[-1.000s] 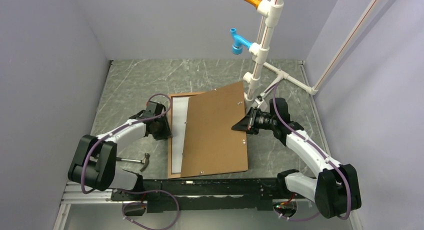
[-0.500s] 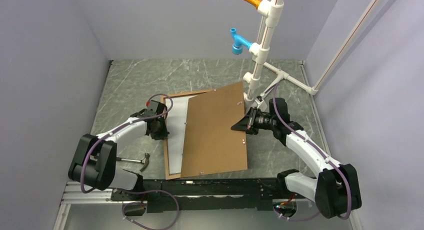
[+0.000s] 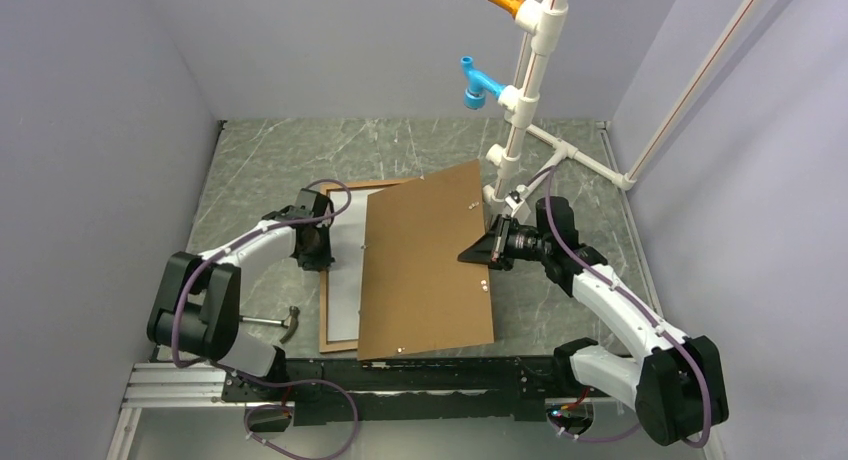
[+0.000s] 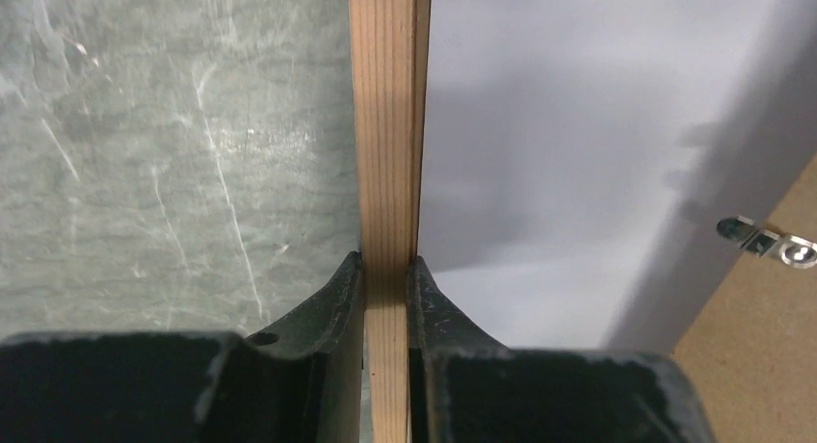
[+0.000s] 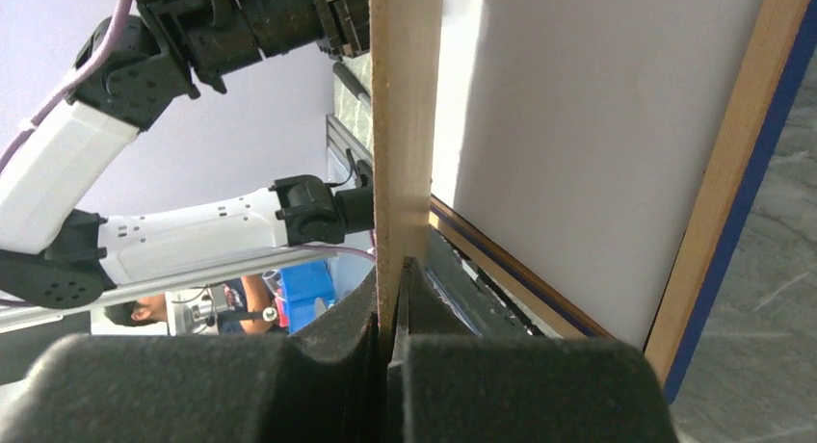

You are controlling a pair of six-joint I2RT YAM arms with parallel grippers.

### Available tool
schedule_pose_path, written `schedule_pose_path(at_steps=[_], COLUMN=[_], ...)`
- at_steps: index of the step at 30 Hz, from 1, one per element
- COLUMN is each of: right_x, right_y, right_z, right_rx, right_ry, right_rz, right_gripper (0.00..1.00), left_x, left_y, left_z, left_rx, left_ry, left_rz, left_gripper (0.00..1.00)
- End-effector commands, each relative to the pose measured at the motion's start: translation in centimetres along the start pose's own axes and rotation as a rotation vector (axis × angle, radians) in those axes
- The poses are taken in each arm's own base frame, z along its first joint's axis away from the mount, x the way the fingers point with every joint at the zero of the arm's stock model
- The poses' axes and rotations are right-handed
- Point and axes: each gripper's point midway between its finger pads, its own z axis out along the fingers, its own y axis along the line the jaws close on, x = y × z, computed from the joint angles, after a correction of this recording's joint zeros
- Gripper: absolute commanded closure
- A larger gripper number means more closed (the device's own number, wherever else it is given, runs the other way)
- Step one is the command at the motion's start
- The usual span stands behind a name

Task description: Put the photo into the frame

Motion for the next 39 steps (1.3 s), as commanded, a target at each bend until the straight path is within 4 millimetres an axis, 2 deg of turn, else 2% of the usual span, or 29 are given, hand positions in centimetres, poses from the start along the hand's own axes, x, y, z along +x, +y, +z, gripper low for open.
schedule_pose_path(at_steps=[1, 10, 13, 14, 16, 17, 18, 20, 28, 39], right_x=[-0.7, 1.2, 1.3, 1.2, 0.9, 0.7, 0.8, 0.6, 0.6, 0.4], right_y=[4.8, 5.5, 5.4, 5.6, 5.7, 5.8, 5.9, 6.2, 7.2, 10.0], right_z=[-0.7, 1.2, 2.1, 2.3, 2.6, 2.8, 3.0, 3.2, 3.9, 5.1], right_rx=[-0.138, -0.158, -0.151, -0.147, -0.135, -0.127, -0.120, -0.102, -0.024, 0.003], right_ry=[-0.021, 0.002, 0.001, -0.002, -0.011, -0.016, -0.017, -0.027, -0.069, -0.104], right_rz=[-0.114, -0.149, -0.166, -0.177, -0.193, -0.198, -0.208, -0.224, -0.254, -0.309], right_gripper=[1.00, 1.00, 1.00, 1.00, 1.00, 1.00, 1.00, 1.00, 1.00, 1.00], left_x=[-1.2, 1.1, 1.2, 1.1, 0.9, 0.9, 0.8, 0.6, -0.1, 0.0], left_y=[0.3, -1.1, -0.6, -0.2, 0.6, 1.0, 1.5, 2.0, 2.7, 3.0], left_z=[-0.2, -0.3, -0.8, -1.0, -1.4, -1.6, -1.9, -2.4, -4.2, -4.7], left_rx=[-0.017, 0.105, 0.072, 0.043, -0.012, -0.039, -0.065, -0.097, -0.060, 0.023], left_ry=[0.010, 0.030, 0.036, 0.038, 0.043, 0.046, 0.042, 0.032, -0.033, -0.048], left_rz=[0.132, 0.098, 0.072, 0.063, 0.044, 0.034, 0.021, 0.000, -0.095, -0.160], left_gripper=[1.00, 1.00, 0.93, 0.86, 0.48, 0.35, 0.26, 0.16, 0.12, 0.12])
